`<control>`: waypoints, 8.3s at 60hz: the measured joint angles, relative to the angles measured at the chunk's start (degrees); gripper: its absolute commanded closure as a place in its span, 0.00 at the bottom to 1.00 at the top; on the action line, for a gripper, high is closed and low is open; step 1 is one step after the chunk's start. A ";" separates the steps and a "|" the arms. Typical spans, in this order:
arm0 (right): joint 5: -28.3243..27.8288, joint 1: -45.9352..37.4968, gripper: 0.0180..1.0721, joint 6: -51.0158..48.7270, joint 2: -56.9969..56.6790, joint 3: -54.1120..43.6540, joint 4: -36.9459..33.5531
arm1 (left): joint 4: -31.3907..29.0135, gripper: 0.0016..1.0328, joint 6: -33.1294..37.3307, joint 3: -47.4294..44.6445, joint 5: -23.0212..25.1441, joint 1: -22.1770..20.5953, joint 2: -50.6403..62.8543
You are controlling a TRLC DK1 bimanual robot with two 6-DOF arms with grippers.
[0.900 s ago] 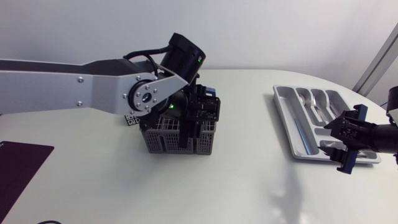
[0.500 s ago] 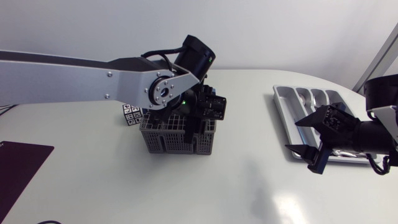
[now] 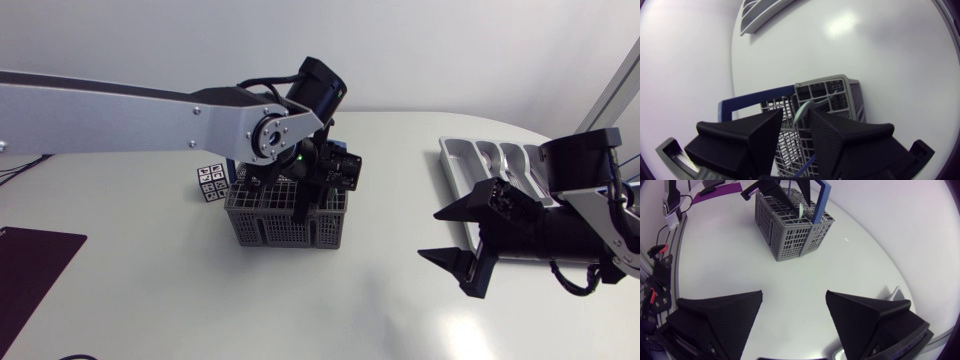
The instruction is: Transfer all utensils from the basket to the drawer tray.
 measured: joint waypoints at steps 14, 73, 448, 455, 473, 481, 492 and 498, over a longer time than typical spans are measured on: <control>0.02 0.39 0.13 0.42 0.02 -0.90 1.16 | -0.20 0.97 1.09 0.04 0.00 0.02 0.63; 3.74 11.67 0.13 6.27 -2.14 -1.42 1.29 | -6.91 0.97 3.02 2.75 -0.13 0.44 -3.65; 10.38 -46.49 0.33 -61.20 35.95 18.16 3.69 | 32.30 0.18 -58.58 -34.47 8.37 10.99 -24.74; 9.88 -46.51 0.30 -60.28 33.18 16.87 2.47 | 35.10 0.18 -58.60 -36.09 8.35 10.32 -24.57; 3.32 -46.49 0.28 -54.31 25.44 14.91 -2.21 | 40.87 0.18 -58.82 -36.79 5.84 8.22 -20.28; 0.83 -45.86 0.21 -50.66 22.80 12.48 -2.34 | 42.82 0.19 -58.84 -36.79 3.87 7.54 -18.38; -1.09 -43.04 0.19 -46.25 19.12 8.11 -2.60 | 44.89 0.29 -59.01 -36.79 2.80 6.95 -16.44; -2.14 -41.05 0.19 -43.93 15.93 5.84 -2.58 | 45.97 0.34 -59.01 -36.79 1.92 6.14 -16.24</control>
